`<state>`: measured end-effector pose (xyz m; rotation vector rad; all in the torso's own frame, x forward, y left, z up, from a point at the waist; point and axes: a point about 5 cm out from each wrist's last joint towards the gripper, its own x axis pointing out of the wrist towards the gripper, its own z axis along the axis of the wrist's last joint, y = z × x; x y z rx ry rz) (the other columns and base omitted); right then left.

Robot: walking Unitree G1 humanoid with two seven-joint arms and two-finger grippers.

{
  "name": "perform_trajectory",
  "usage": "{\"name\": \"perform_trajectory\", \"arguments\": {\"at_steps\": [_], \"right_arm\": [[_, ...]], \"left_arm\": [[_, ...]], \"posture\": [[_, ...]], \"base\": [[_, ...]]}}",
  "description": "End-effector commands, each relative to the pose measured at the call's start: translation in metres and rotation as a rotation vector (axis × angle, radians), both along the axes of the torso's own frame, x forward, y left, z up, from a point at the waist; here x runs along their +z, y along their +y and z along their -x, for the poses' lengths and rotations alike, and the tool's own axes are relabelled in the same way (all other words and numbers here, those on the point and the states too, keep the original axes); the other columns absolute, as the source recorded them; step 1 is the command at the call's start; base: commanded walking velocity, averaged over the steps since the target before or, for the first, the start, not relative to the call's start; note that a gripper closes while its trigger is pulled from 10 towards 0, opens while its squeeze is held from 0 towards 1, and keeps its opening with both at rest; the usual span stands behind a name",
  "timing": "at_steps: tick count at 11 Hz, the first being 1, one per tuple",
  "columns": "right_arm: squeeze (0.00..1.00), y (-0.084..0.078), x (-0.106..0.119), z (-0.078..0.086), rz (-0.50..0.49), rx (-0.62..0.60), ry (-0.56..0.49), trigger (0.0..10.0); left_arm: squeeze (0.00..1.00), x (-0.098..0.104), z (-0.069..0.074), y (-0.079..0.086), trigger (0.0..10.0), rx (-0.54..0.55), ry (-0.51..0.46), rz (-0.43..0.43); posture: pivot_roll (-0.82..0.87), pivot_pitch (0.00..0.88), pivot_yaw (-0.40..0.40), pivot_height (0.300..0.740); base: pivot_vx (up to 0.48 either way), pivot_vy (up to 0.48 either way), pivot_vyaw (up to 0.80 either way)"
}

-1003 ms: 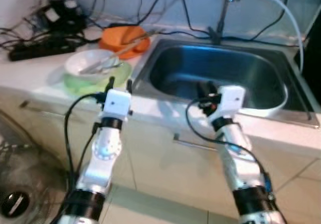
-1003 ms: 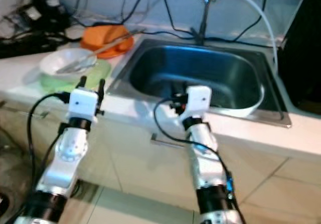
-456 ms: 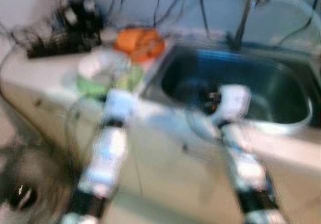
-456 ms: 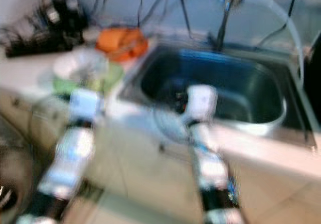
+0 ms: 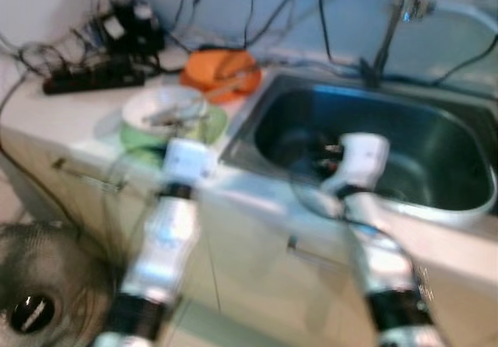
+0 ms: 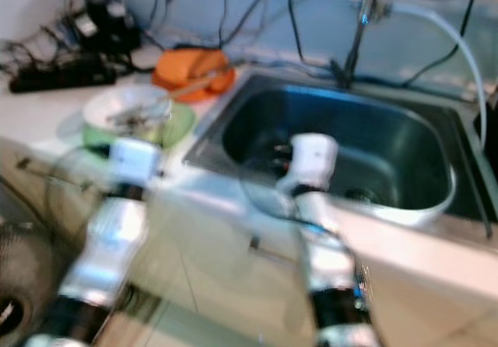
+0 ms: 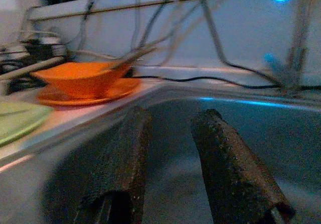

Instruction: Kitchen organization

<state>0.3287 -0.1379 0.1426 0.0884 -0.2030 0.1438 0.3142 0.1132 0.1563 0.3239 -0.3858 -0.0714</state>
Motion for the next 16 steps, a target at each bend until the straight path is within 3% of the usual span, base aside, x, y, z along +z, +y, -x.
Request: {"name": "perform_trajectory", "arguments": {"at_steps": [1,4,6,11,12,13,16], "right_arm": [[0.0,0.011,0.006,-0.002,-0.023,0.029,-0.018,10.0],[0.0,0.011,0.006,-0.002,-0.028,0.026,-0.02,10.0],[0.0,0.011,0.005,-0.002,-0.037,0.025,-0.021,10.0],[0.0,0.012,0.005,-0.003,-0.054,0.026,-0.017,10.0],[0.0,0.013,0.004,-0.004,-0.056,0.025,-0.014,10.0],[0.0,0.013,0.004,-0.005,-0.056,0.026,-0.011,10.0],[0.0,0.014,0.003,-0.005,-0.056,0.033,-0.008,10.0]], "left_arm": [[0.0,0.004,-0.002,0.01,10.0,0.026,-0.018,-0.013],[0.0,0.006,0.0,0.008,10.0,0.006,-0.039,-0.017],[0.0,0.015,0.004,0.001,10.0,-0.045,-0.095,-0.045],[0.0,0.021,0.01,-0.003,10.0,-0.083,-0.12,-0.139],[0.0,0.016,0.006,0.001,10.0,-0.061,-0.087,-0.181],[0.0,0.009,-0.002,0.001,10.0,-0.053,-0.022,-0.288],[0.0,0.014,-0.013,0.004,10.0,-0.05,-0.024,-0.388]], "posture": [[0.14,0.02,0.016,0.74],[0.14,0.012,0.017,0.74],[0.14,0.013,0.016,0.74],[0.15,0.023,0.009,0.74],[0.16,0.025,0.005,0.74],[0.16,0.023,0.006,0.74],[0.16,0.023,0.004,0.74]], "base": [[0.315,0.0,0.0],[0.207,0.0,0.0],[0.0,0.0,0.0],[0.0,0.0,0.0],[0.0,0.0,0.0],[0.0,0.0,0.0],[0.0,0.0,0.0]]}}
